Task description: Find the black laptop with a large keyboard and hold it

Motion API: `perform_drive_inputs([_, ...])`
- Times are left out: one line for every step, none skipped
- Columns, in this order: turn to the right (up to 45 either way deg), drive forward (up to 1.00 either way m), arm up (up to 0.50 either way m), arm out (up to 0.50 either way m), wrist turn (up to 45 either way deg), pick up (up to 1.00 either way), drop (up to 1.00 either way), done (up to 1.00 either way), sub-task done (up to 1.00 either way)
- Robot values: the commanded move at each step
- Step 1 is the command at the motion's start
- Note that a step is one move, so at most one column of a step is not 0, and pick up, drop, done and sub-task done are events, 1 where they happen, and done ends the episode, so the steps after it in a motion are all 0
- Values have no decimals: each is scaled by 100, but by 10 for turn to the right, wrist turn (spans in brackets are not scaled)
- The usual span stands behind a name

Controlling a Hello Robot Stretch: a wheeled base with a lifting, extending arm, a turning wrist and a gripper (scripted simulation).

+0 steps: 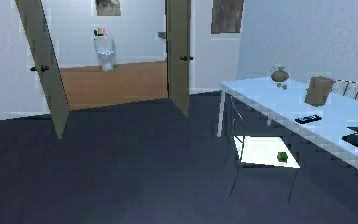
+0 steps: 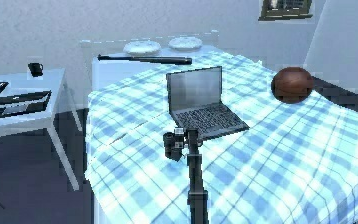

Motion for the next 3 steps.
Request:
perform_drive_inputs([0,0,0,0,0,100,0,0,0])
perform_drive_inputs([0,0,10,0,0,0,0,0,0])
perform_drive_inputs([0,0,0,0,0,0,0,100,0])
